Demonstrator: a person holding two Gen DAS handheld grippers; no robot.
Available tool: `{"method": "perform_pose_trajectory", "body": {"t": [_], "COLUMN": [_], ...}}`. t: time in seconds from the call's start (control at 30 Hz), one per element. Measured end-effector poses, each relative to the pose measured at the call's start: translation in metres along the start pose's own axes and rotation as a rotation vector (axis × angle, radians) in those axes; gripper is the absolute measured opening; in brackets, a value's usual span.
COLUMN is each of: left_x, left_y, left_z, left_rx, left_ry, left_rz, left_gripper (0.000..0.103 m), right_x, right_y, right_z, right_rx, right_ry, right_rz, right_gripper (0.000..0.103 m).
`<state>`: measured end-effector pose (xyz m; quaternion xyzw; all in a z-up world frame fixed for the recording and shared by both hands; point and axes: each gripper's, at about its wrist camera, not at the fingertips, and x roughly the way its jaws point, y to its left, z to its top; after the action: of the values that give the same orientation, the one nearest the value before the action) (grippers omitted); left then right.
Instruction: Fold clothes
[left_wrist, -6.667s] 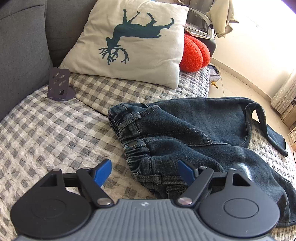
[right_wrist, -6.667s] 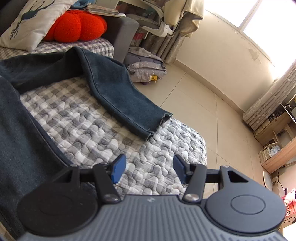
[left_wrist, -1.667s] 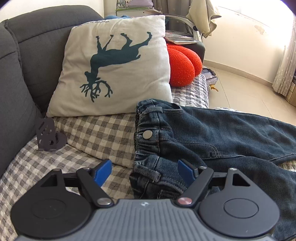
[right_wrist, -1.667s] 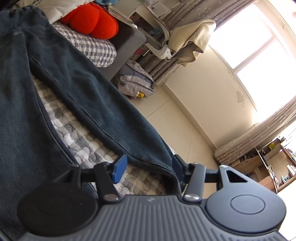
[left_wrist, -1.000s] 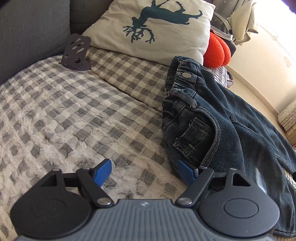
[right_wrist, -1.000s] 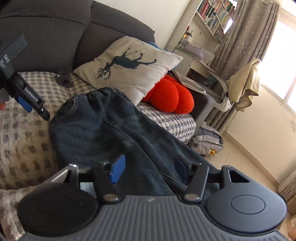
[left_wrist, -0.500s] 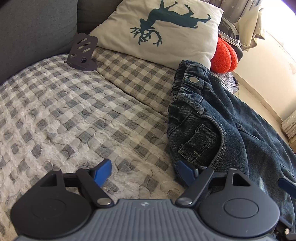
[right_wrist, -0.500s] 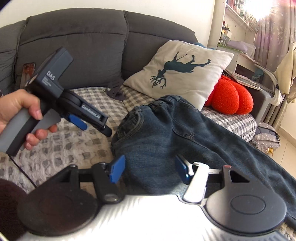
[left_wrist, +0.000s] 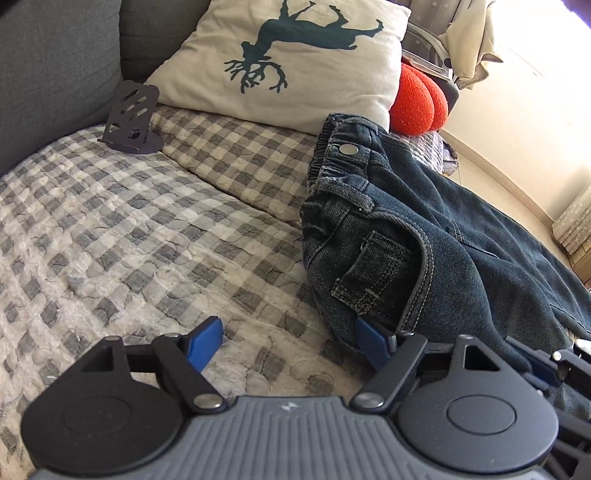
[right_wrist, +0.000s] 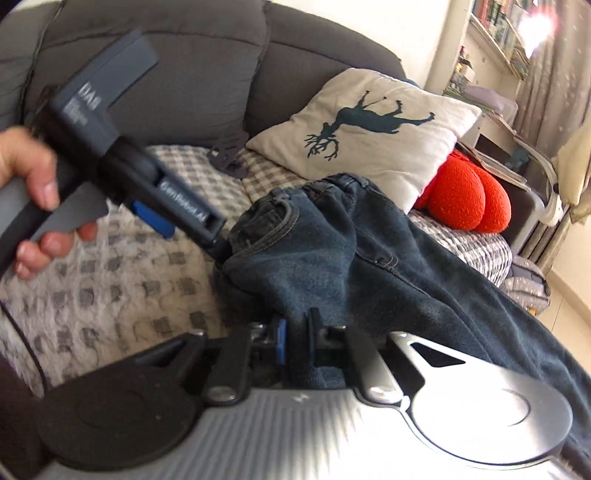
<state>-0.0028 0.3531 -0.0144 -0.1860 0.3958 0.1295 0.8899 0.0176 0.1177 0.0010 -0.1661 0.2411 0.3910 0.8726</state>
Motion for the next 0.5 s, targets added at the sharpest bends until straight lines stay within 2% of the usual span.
{"method": "perform_pose_trajectory", "body": {"t": [0.17,0.27,0.37,0.5], "left_x": [-0.004,-0.005,-0.006,-0.003], "left_y": [-0.007,-0.018,-0.029,-0.039], "left_z": [-0.002,-0.006,-0.009,-0.009], "left_rx": [0.080,0.161,0.226,0.274], "left_ry": [-0.028,-0.063,-0.089,-0.099], "left_rz": [-0.034,-0.046,-0.051,-0.052], "left_gripper": [0.079,0.079,0.079,0.080], "right_x": [-0.009,-0.007,0.004,0.010], "right_y": [-0.073,-0.110,-0.125,-0.128], "right_z": [0.000,-0.016,-0.035,-0.042], "right_rx": [0.407,0.626,0.747,0.802], "right_ry": [-0.030,0.000,0.049,0.059], "right_rz": [0.016,0.008,0.011,0.035], "right_gripper": [0.005,0.005,0.006,0.006]}}
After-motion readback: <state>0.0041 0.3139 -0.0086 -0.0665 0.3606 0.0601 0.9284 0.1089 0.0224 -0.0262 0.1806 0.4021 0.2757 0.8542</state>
